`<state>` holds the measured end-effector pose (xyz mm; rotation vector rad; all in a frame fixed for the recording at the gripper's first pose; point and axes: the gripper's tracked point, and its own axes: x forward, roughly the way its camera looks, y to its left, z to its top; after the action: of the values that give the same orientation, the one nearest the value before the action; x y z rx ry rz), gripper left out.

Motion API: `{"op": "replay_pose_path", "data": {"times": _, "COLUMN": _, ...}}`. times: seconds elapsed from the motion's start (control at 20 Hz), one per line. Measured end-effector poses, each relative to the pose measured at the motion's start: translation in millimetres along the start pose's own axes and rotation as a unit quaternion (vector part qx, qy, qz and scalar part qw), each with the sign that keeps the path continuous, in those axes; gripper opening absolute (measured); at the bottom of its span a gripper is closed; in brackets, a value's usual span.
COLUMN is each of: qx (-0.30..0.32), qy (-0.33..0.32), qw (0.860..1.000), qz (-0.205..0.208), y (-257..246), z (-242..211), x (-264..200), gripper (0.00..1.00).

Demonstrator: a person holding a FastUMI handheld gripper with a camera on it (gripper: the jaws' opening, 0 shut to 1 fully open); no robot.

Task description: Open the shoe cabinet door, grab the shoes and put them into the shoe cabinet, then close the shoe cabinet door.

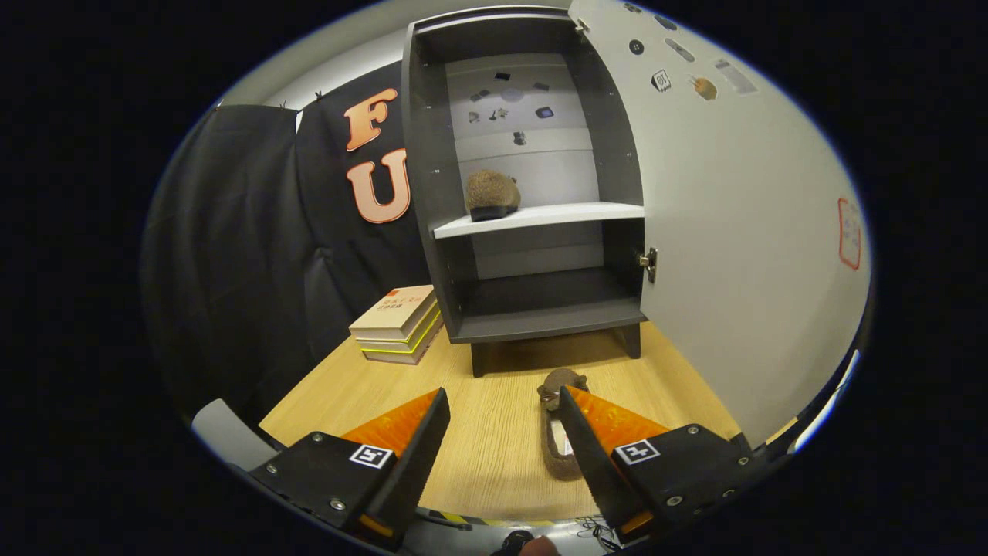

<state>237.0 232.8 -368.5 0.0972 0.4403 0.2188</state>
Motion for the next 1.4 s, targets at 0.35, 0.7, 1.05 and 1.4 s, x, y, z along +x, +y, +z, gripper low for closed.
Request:
{"op": "replay_pose_path", "data": {"times": 0.35, "qx": 0.016, "qy": 0.037, "qw": 0.999, "qz": -0.008, "y": -23, "z": -64, "x": 76, "gripper": 0.89}}
{"op": "replay_pose_path", "data": {"times": 0.7, "qx": 0.008, "qy": 0.079, "qw": 0.996, "qz": -0.034, "y": -36, "z": -109, "x": 118, "gripper": 0.89}}
{"op": "replay_pose_path", "data": {"times": 1.05, "qx": -0.002, "qy": 0.084, "qw": 0.995, "qz": -0.048, "y": -30, "z": -117, "x": 151, "gripper": 0.84}}
{"op": "replay_pose_path", "data": {"times": 1.4, "qx": -0.017, "qy": 0.075, "qw": 0.992, "qz": -0.097, "y": -55, "z": -124, "x": 167, "gripper": 0.32}}
